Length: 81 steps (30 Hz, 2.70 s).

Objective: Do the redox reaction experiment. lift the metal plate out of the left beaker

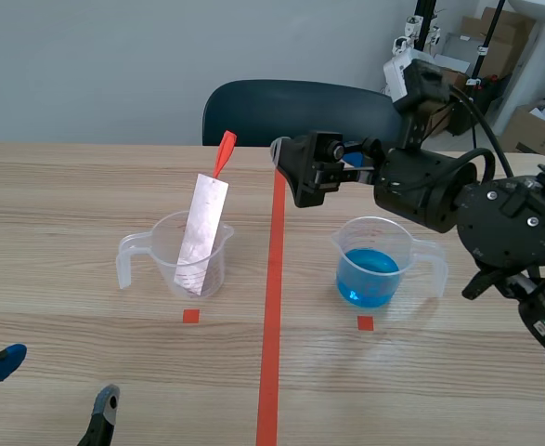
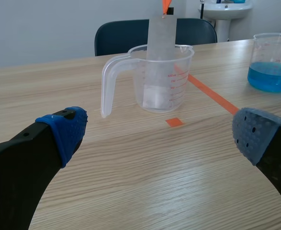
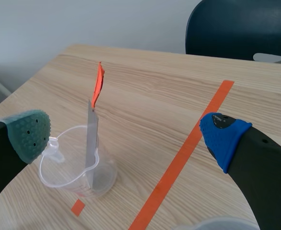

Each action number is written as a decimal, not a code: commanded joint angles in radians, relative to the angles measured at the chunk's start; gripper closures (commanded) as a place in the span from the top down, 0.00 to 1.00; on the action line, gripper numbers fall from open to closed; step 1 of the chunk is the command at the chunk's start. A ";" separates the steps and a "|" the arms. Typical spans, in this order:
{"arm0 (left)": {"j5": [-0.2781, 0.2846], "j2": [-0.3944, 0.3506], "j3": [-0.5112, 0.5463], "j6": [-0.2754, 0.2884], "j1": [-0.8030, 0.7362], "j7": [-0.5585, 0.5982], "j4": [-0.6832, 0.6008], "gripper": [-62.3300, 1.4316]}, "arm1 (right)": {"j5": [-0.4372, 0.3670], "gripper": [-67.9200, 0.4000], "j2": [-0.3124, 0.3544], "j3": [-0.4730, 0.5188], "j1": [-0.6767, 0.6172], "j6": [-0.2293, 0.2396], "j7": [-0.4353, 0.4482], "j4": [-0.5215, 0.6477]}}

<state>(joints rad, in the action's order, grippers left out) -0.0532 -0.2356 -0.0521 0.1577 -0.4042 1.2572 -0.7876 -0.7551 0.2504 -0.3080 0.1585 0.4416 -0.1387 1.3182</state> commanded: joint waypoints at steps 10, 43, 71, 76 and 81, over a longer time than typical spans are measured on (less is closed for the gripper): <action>-0.019 -0.001 -0.001 -0.013 0.008 0.053 -0.017 1.00 | 0.058 1.00 -0.092 0.005 0.188 0.054 0.021 -0.142; 0.034 0.000 -0.001 -0.014 0.006 0.052 -0.016 1.00 | 0.205 1.00 -0.253 -0.039 0.421 0.163 0.037 -0.492; 0.034 0.000 -0.001 -0.014 0.008 0.052 -0.016 1.00 | 0.256 0.94 -0.309 -0.045 0.454 0.161 0.082 -0.577; 0.034 0.000 -0.001 -0.014 0.008 0.052 -0.016 1.00 | 0.256 0.75 -0.309 -0.045 0.454 0.161 0.081 -0.577; 0.034 0.000 -0.001 -0.014 0.008 0.052 -0.016 1.00 | 0.256 0.63 -0.309 -0.045 0.454 0.161 0.077 -0.577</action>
<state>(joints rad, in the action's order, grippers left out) -0.0219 -0.2356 -0.0521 0.1429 -0.3988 1.2919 -0.7876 -0.4858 -0.0475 -0.3500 0.5728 0.5987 -0.0761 0.7300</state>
